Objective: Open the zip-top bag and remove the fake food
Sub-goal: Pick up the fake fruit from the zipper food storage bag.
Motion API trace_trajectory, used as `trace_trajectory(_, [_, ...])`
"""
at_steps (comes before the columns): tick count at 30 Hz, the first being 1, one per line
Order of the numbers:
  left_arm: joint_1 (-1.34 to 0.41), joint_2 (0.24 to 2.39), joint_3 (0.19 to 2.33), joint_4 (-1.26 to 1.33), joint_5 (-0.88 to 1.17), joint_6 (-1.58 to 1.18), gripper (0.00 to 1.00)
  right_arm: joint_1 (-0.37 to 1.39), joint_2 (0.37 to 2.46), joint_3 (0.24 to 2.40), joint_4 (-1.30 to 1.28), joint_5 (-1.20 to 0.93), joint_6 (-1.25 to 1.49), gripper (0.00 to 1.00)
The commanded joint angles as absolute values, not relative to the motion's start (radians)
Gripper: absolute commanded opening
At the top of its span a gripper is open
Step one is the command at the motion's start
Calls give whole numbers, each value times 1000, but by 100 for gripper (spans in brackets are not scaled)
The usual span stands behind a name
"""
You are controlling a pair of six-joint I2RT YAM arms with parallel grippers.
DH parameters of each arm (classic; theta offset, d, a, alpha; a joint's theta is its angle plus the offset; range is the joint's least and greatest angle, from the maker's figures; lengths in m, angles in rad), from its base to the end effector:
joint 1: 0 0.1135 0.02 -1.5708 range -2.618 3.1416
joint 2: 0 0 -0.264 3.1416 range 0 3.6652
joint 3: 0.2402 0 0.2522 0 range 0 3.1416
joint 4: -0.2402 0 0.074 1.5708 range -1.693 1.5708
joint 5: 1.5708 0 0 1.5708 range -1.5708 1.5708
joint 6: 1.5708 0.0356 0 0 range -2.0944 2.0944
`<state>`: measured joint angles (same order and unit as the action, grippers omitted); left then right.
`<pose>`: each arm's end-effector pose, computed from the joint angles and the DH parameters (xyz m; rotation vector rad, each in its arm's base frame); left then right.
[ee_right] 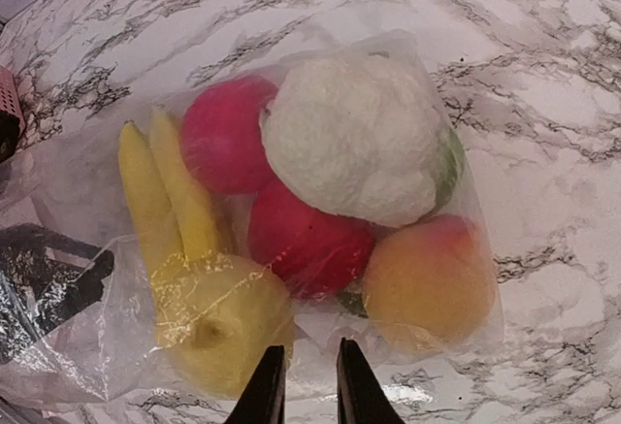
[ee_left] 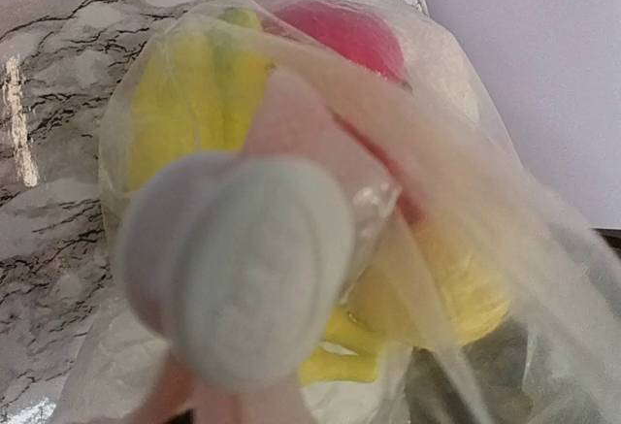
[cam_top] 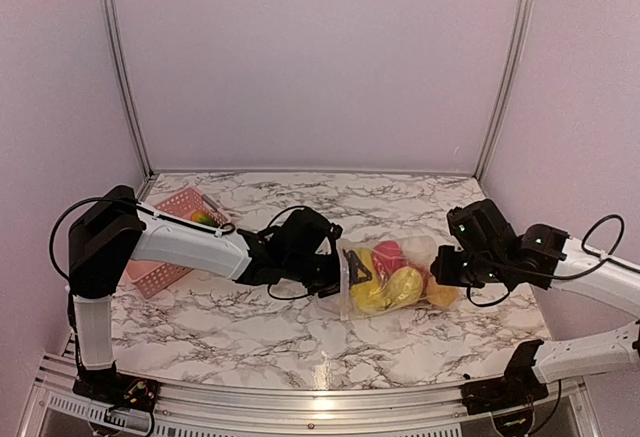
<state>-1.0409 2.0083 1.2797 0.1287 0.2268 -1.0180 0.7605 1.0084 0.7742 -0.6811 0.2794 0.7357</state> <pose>0.2176 -0.3874 0.1729 0.1803 2.5184 -1.2874 0.1498 0.1289 0.2526 0.0871 2.4614 0.3154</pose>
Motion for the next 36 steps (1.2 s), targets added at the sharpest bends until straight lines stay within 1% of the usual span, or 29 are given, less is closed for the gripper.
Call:
trace_trajectory(1, [-1048,2016,1276,136,227,-1011,63,853,978,807,-780,296,794,17])
trace_trajectory(6, [-1048,2019,1279,135,227,-1013,63,921,974,760,-798,279,868,9])
trace_trajectory(8, [-1048,2019,1279,135,227,-1011,63,922,961,731,-766,265,875,8])
trace_trajectory(11, [-1048,2021,1280,136,230,-1011,63,921,971,706,-703,238,872,10])
trace_trajectory(15, [-1048,2022,1282,135,228,-1012,63,916,1037,721,-626,223,859,11])
trace_trajectory(19, [-1048,2021,1279,136,229,-1011,63,864,1093,742,-550,192,829,15])
trace_trajectory(21, [-1048,2018,1278,139,229,-1012,63,827,1108,749,-521,183,806,19])
trace_trajectory(24, [-1048,2018,1279,139,230,-1010,63,787,1132,760,-495,172,770,23])
trace_trajectory(27, [-1048,2023,1286,140,230,-1009,63,782,1160,791,-482,167,743,27])
trace_trajectory(36, [-1048,2031,1293,144,231,-1009,64,788,1179,801,-479,151,738,25])
